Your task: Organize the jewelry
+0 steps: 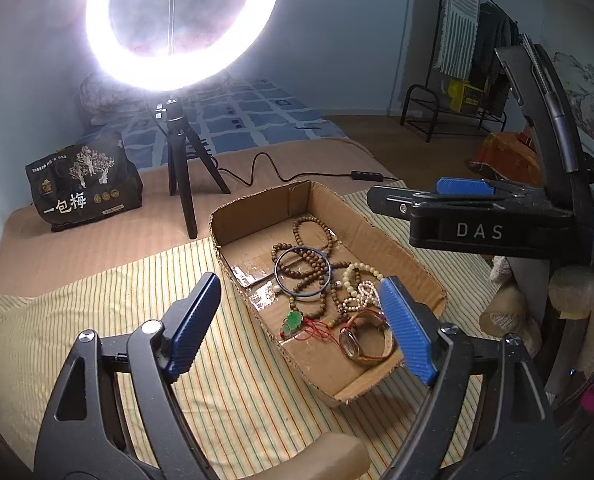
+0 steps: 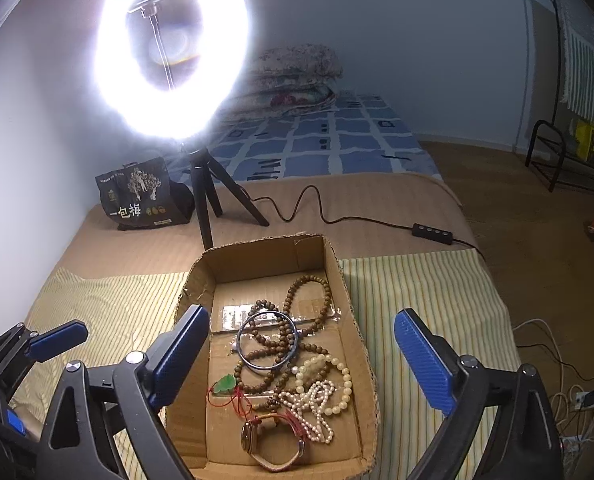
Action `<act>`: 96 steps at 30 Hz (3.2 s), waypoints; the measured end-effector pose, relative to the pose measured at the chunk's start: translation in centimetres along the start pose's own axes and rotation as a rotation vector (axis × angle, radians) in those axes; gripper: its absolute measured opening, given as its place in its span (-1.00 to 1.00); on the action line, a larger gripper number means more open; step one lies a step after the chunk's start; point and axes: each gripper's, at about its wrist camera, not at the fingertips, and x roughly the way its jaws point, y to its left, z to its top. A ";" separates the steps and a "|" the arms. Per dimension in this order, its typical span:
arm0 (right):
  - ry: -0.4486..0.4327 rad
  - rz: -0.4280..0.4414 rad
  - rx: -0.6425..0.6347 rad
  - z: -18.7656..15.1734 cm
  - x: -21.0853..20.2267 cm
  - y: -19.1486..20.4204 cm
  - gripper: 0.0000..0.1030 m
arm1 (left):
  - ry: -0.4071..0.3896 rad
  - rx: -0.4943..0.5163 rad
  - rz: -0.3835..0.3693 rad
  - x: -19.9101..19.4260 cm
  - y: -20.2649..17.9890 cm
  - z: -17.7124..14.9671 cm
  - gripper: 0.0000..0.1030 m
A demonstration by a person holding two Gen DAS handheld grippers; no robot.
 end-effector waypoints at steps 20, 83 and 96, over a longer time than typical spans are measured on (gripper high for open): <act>-0.120 -0.109 -0.087 -2.9 -9.4 4.5 0.99 | -0.088 0.021 0.064 -9.1 0.6 -3.1 0.85; -0.112 -0.149 -0.087 -8.9 -10.3 5.7 0.99 | -0.068 -0.010 0.105 -11.5 1.4 -5.5 0.99; -0.110 -0.149 -0.088 -9.0 -10.3 5.6 0.99 | -0.068 -0.014 0.101 -11.5 1.4 -5.5 0.99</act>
